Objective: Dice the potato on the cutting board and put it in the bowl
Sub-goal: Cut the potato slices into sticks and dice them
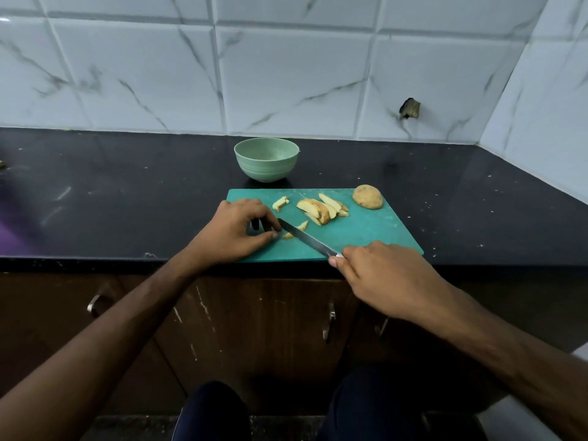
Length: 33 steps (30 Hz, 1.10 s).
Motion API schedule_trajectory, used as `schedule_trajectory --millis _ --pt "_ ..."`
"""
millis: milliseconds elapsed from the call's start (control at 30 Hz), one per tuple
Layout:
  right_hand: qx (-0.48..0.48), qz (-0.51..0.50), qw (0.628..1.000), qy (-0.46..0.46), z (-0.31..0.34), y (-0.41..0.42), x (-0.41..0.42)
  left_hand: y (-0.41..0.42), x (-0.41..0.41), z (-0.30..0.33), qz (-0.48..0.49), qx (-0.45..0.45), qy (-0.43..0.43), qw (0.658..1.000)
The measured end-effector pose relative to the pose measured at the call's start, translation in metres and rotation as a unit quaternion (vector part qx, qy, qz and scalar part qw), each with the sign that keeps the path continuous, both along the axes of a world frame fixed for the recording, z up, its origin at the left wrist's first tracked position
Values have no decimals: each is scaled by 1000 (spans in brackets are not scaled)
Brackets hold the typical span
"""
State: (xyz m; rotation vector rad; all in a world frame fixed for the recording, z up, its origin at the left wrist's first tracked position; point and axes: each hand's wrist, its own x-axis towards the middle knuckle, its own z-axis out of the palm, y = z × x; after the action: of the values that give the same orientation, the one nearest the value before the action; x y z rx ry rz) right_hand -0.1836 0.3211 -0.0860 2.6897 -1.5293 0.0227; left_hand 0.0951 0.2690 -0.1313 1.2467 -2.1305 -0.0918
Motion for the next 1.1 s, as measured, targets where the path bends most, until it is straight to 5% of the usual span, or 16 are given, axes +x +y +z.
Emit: schedule_trajectory --millis 400,567,633,767,867,1100 --pt "6 -4 1000 -27 -11 -19 23 2 0 1 5 -3 -57 998" --pt "40 -38 992 -110 7 -36 4 -1 -1 1 1 -21 -104 994" --pt "85 -41 972 -214 7 -51 -5 -5 -5 5 -26 -20 -139 990" --pt "196 -14 864 -463 -8 -86 -5 -18 -20 14 -87 0 -227 970" --pt "192 0 834 -517 -15 -100 7 -28 -22 15 -99 -23 -283 954" --pt "202 24 801 -563 -21 -106 12 -42 -4 12 -42 -91 -261 960"
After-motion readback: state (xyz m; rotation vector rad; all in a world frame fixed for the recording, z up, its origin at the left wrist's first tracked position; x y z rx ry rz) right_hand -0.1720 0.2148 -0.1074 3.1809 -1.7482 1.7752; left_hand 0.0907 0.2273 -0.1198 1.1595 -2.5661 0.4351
